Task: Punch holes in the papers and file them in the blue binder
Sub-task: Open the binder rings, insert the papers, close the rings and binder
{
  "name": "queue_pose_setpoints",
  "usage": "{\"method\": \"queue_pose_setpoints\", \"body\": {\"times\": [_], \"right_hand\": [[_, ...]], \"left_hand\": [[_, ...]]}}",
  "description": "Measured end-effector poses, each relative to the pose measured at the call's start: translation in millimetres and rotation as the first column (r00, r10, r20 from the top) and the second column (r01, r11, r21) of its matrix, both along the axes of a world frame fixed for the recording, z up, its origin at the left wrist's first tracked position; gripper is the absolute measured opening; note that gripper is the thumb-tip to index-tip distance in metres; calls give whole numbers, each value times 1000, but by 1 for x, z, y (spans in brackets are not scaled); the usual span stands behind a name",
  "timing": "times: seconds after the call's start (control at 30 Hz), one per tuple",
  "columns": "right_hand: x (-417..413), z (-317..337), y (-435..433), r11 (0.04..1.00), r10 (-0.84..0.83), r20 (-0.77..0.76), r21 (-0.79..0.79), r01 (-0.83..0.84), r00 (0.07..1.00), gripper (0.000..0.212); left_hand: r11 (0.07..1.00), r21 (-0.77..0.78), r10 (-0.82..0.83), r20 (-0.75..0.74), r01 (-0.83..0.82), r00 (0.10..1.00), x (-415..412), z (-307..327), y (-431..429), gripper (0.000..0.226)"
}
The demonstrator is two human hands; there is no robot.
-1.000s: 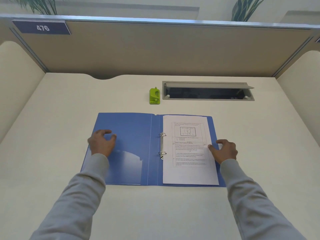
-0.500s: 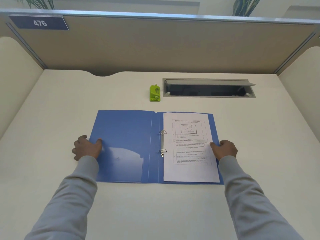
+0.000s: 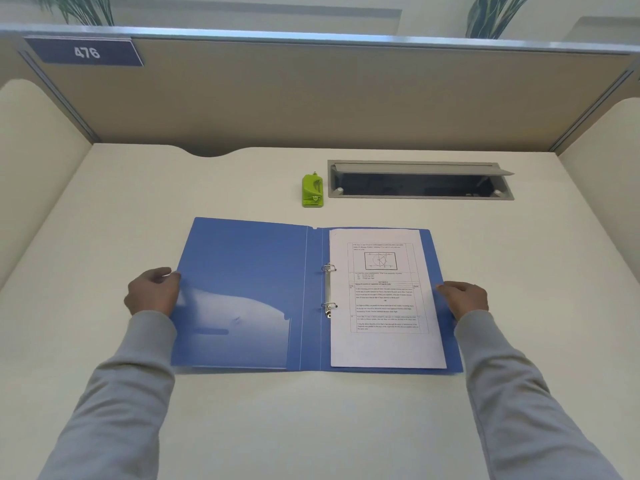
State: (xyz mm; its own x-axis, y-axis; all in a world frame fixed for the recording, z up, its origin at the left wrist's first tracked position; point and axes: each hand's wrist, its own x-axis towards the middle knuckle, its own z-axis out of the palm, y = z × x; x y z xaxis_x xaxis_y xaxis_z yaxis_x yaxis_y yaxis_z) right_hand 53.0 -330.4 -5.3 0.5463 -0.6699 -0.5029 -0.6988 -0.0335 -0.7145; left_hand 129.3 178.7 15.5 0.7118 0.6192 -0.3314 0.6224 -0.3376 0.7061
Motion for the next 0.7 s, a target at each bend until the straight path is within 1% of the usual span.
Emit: {"method": "queue_pose_setpoints", "body": {"times": [0.13, 0.23, 0.3, 0.37, 0.47, 0.57, 0.7], "right_hand": [[-1, 1, -4, 1000, 0, 24, 6, 0, 1000, 44], [-1, 2, -6, 1000, 4, 41, 23, -5, 999, 43], [0, 2, -7, 999, 11, 52, 33, -13, 999, 43], [-1, 1, -9, 999, 17, 53, 38, -19, 998, 43], [-3, -2, -11, 999, 24, 52, 45, -26, 998, 43], [-4, -6, -11, 998, 13, 63, 65, -17, 998, 44], [-6, -12, -12, 995, -15, 74, 101, 7, 997, 44]], "left_hand": [[999, -38, -19, 50, 21, 999, -1, 19, 6, 27], [994, -103, -16, 85, 25, 996, -2, 25, 15, 21], [984, -173, -18, 110, 37, 994, -1, 30, 19, 21], [967, -241, -51, 146, 86, 988, 1, 37, 19, 22], [927, -325, -117, 220, 186, 968, -1, 58, 12, 17], [890, -359, -187, 279, 282, 942, -4, 84, 1, 13], [831, -416, -245, 324, 370, 914, -6, 114, -18, 15]]}}
